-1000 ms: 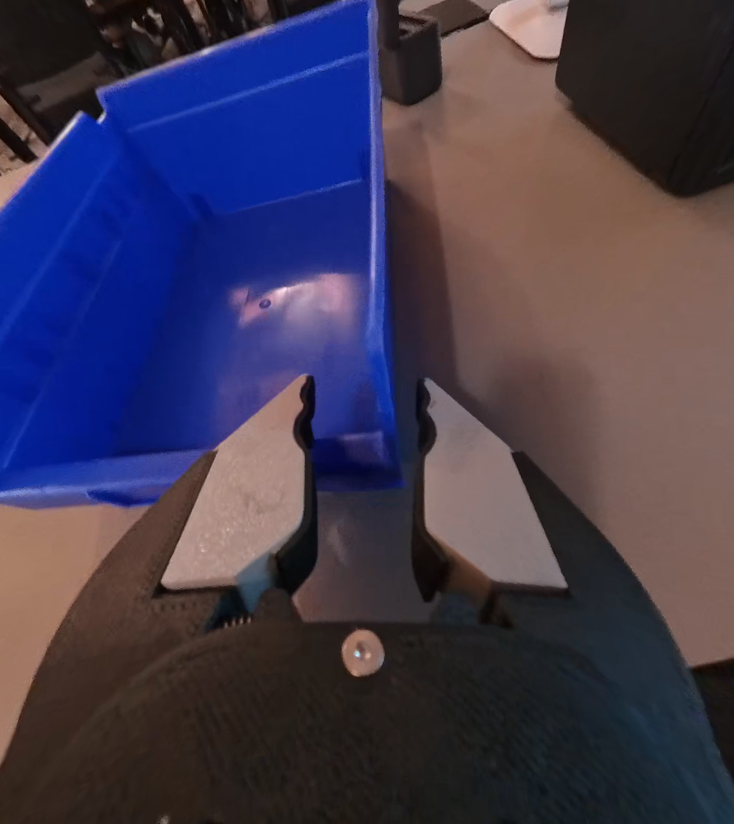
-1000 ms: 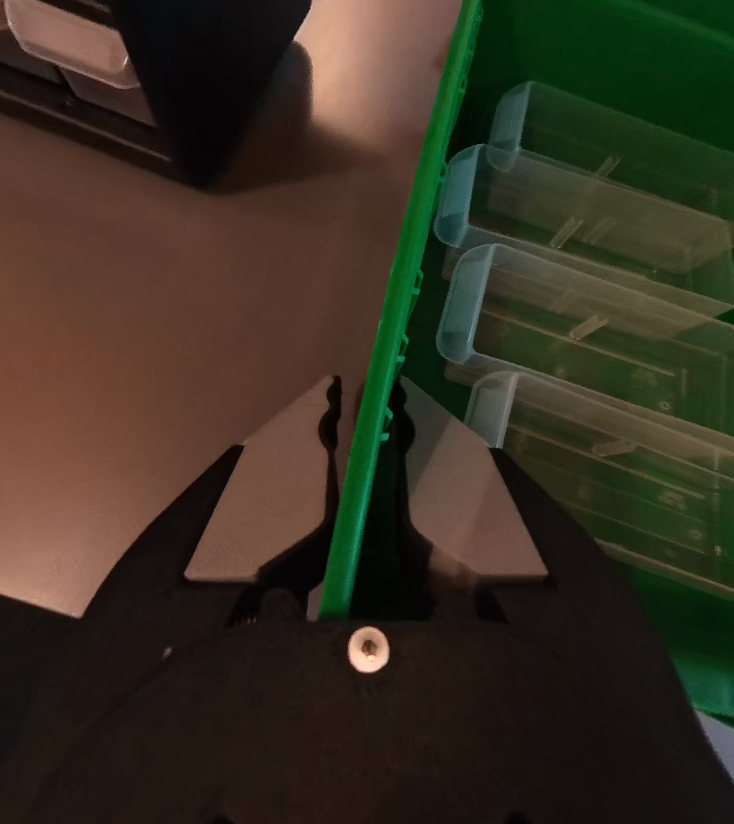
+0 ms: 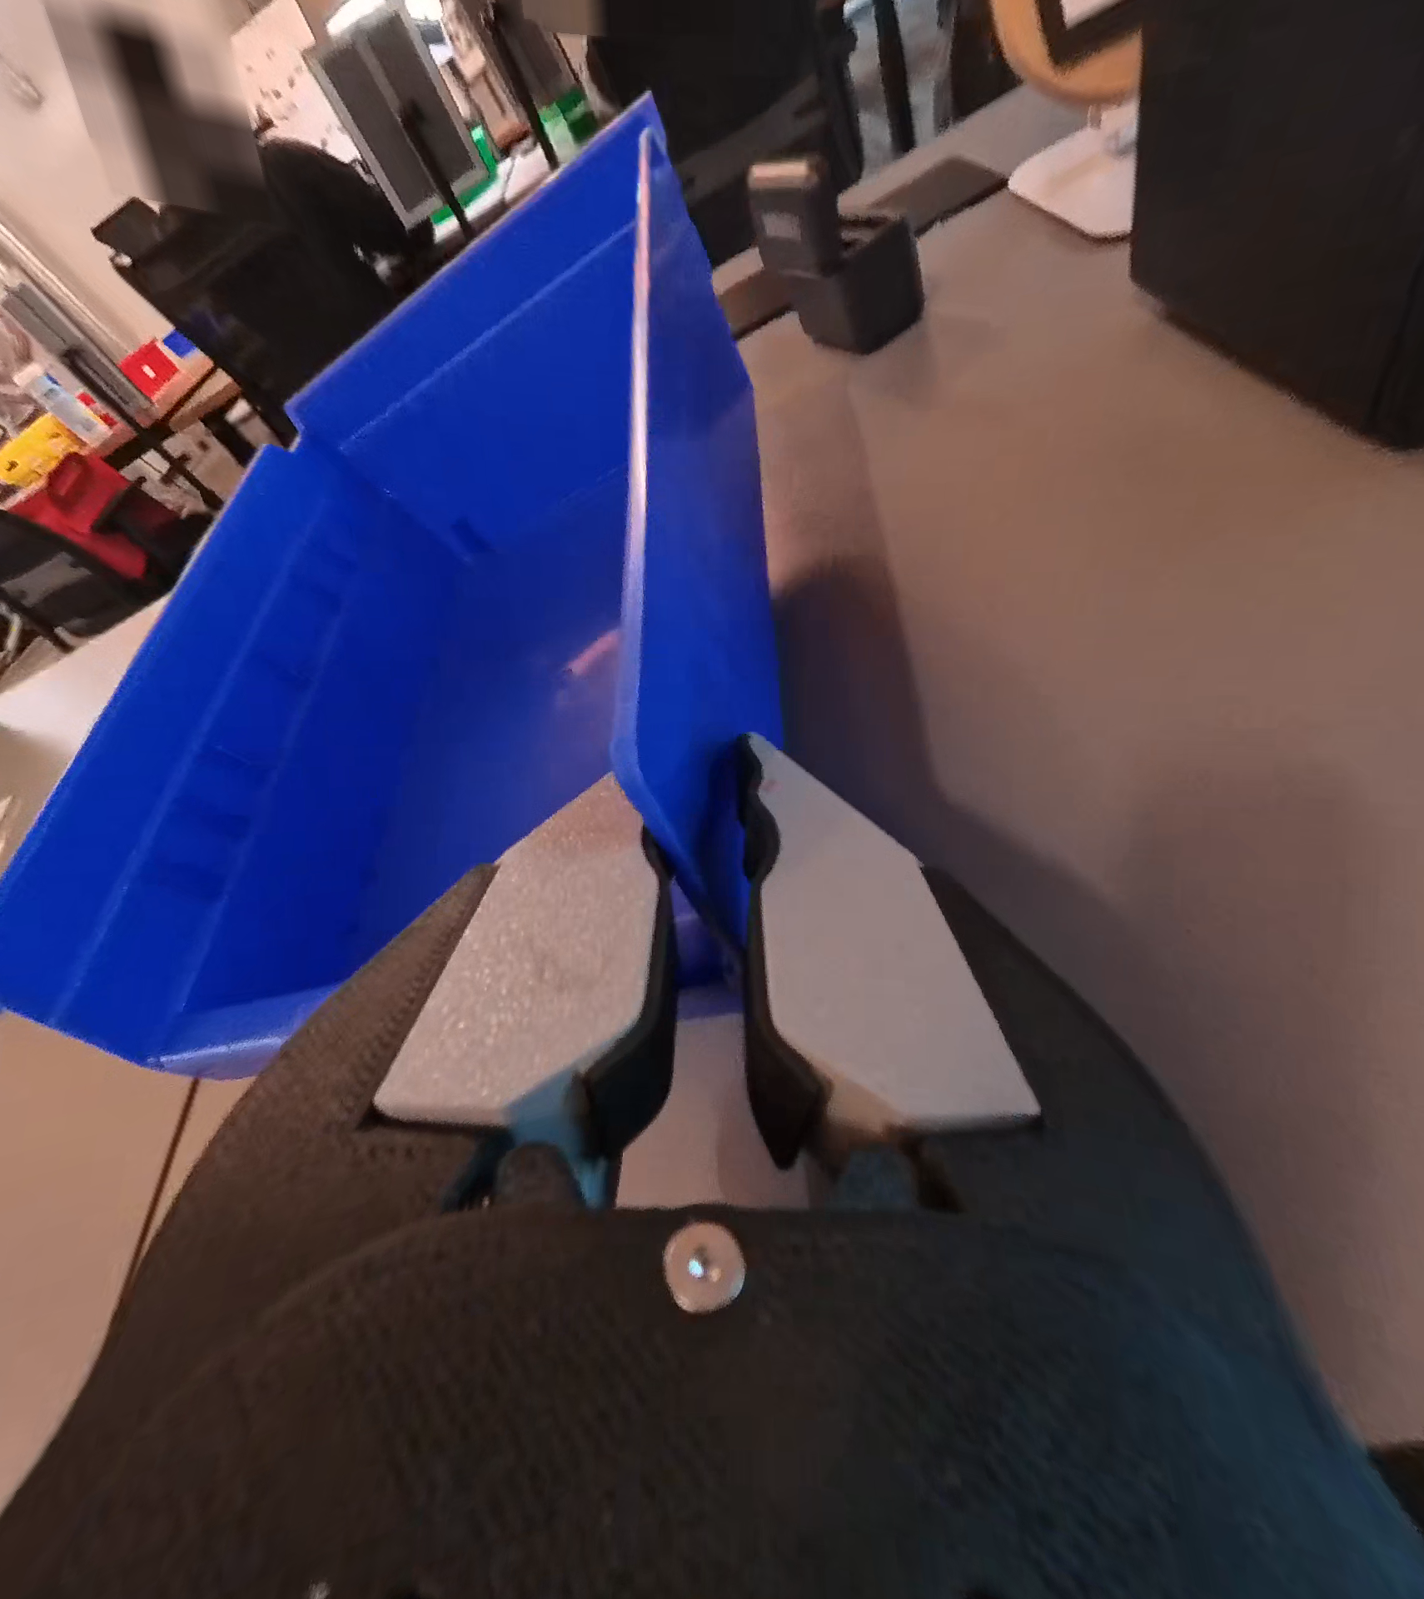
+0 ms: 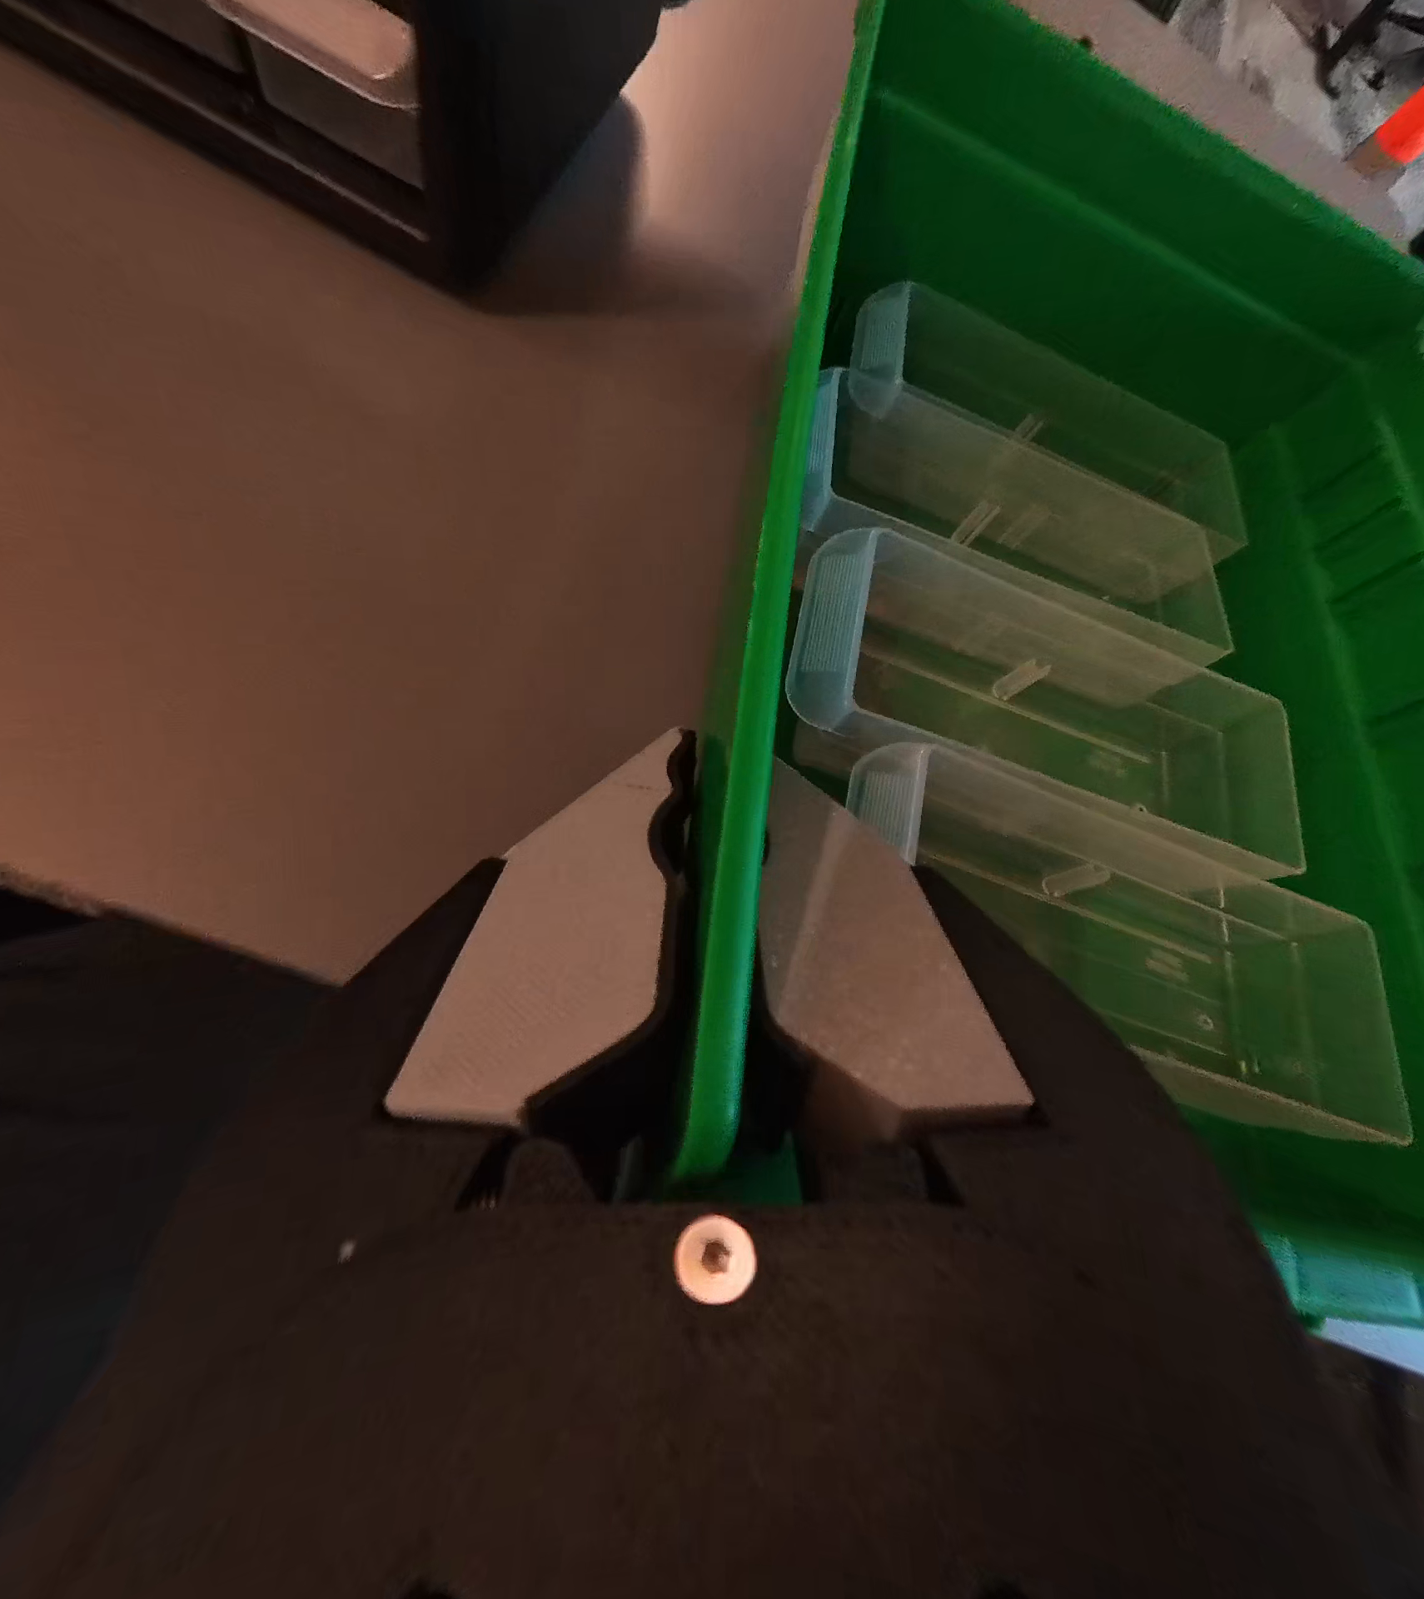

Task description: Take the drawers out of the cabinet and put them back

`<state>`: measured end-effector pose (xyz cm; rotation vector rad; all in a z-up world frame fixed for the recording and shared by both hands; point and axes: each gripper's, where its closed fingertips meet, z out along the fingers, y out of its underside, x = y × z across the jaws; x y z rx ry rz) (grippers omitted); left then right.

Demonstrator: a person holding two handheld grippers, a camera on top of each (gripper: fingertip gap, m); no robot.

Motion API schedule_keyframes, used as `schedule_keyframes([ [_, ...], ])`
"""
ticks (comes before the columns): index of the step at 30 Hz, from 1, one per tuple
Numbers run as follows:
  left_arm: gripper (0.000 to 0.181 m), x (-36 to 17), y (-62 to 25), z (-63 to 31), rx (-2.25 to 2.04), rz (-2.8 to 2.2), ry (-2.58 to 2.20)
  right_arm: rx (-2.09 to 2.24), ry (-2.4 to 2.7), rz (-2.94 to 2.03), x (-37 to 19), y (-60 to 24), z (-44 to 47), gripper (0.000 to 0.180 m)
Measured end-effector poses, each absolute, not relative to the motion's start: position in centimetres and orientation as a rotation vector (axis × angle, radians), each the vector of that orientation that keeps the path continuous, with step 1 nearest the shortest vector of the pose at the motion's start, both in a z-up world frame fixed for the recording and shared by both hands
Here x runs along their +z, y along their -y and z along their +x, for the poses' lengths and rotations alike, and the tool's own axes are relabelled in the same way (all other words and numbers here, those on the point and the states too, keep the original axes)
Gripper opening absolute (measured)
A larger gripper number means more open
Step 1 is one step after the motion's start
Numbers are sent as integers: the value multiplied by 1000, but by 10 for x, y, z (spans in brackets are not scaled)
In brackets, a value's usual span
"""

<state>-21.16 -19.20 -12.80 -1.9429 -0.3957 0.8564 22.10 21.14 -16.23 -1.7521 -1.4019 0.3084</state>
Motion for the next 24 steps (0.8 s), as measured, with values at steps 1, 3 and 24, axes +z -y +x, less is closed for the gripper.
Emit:
schedule_keyframes([
  [1, 7, -121, 198, -210, 839, -1934, 386, 306, 1423, -1743, -159, -205, 227, 2],
  [3, 6, -103, 213, -205, 832, -1923, 367, 323, 1449, -1717, -148, -190, 243, 2],
  [24, 6, -116, 363, -141, 941, -1859, 384, 792, 1854, -1140, -54, 108, 215, 3],
])
